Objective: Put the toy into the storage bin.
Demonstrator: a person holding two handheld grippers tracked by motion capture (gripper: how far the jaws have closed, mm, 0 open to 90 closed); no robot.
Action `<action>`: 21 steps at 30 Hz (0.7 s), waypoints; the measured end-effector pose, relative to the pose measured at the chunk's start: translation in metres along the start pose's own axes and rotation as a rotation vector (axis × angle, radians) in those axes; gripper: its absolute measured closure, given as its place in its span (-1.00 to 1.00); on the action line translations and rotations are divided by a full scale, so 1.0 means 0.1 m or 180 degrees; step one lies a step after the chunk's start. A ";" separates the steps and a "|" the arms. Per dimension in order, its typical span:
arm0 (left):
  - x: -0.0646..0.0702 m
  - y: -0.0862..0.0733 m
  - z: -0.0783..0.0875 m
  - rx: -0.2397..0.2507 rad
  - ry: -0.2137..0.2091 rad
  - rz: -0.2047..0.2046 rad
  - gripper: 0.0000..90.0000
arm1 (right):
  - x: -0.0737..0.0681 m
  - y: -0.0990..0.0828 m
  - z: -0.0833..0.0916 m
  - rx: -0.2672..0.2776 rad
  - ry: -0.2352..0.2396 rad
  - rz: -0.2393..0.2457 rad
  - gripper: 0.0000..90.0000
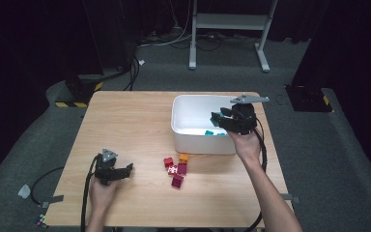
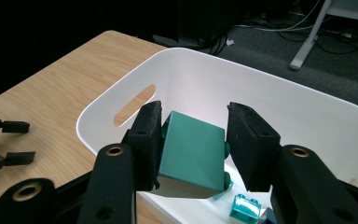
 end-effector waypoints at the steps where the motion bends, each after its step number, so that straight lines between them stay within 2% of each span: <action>1: 0.00 0.00 0.00 0.0000 0.0000 0.0000 -0.65 | 0.01 0.01 -0.02 -0.0004 -0.0009 -0.0004 0.25; 11: 0.00 0.00 0.00 -0.0002 0.0004 -0.0008 -0.65 | 0.09 0.12 -0.17 -0.0044 -0.0070 -0.0051 0.25; 21: 0.00 0.00 0.00 -0.0004 0.0003 -0.0009 -0.65 | 0.19 0.12 -0.36 -0.0188 -0.0187 -0.0099 0.25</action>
Point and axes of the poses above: each handheld gripper's, and its own axes: z roughly backward along the jaws, y roughly out of its top, x roughly to its right, the point moved 7 cm from there along -z, roughly forward along the jaws, and after that the axes turned 1 degree about y, right-handed, at the moved point
